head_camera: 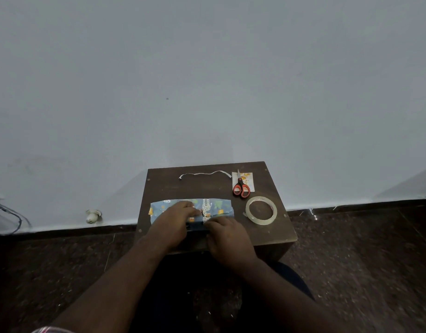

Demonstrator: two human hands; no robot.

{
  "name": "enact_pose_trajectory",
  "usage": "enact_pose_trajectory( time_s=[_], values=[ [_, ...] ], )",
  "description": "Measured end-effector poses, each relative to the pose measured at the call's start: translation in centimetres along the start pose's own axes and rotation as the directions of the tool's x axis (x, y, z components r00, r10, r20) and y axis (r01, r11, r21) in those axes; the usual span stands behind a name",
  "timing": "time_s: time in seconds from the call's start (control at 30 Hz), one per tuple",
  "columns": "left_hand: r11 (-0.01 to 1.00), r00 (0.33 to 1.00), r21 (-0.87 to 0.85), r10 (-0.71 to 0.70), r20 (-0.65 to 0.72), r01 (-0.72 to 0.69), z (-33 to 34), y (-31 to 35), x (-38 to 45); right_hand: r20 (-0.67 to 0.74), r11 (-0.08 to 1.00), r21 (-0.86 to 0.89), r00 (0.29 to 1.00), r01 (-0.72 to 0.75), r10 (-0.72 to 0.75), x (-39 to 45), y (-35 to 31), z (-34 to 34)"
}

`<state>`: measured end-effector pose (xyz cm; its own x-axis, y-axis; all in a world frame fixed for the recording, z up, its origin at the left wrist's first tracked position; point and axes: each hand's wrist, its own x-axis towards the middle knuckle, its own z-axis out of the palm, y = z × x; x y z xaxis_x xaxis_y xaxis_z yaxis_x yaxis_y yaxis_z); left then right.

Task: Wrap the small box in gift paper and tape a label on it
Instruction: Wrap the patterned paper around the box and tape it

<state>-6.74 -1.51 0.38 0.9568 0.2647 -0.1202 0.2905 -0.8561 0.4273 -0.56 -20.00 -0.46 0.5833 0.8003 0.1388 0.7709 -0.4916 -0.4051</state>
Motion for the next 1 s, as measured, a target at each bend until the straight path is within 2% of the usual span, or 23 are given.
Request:
enact_pose_trajectory(
  time_s=[0.17, 0.37, 0.53, 0.87, 1.0],
  values=[
    [1.0, 0.999, -0.018, -0.004, -0.032, 0.003, 0.6, 0.5, -0.6, 0.045, 0.987, -0.151, 0.998, 0.057, -0.051, 0.0, -0.1, 0.1],
    [1.0, 0.99, -0.002, -0.027, -0.14, 0.027, 0.2, 0.9, -0.5, 0.1, 0.98, -0.192, 0.995, 0.046, -0.027, 0.3, -0.6, 0.0],
    [0.987, 0.995, 0.13, -0.088, -0.049, 0.093, -1.0, 1.8, 0.8, 0.159, 0.978, -0.195, 0.986, 0.073, -0.042, 0.8, -0.8, -0.3],
    [0.955, 0.996, 0.292, -0.017, -0.083, 0.041, -1.8, 1.9, 1.1, 0.186, 0.97, -0.227, 0.982, 0.085, -0.043, 1.2, -0.9, -0.2],
    [0.932, 0.988, 0.362, 0.033, -0.15, 0.024, -1.3, 2.5, 1.0, 0.197, 0.969, -0.229, 0.979, 0.093, -0.047, 1.5, -0.9, -0.3]
  ],
)
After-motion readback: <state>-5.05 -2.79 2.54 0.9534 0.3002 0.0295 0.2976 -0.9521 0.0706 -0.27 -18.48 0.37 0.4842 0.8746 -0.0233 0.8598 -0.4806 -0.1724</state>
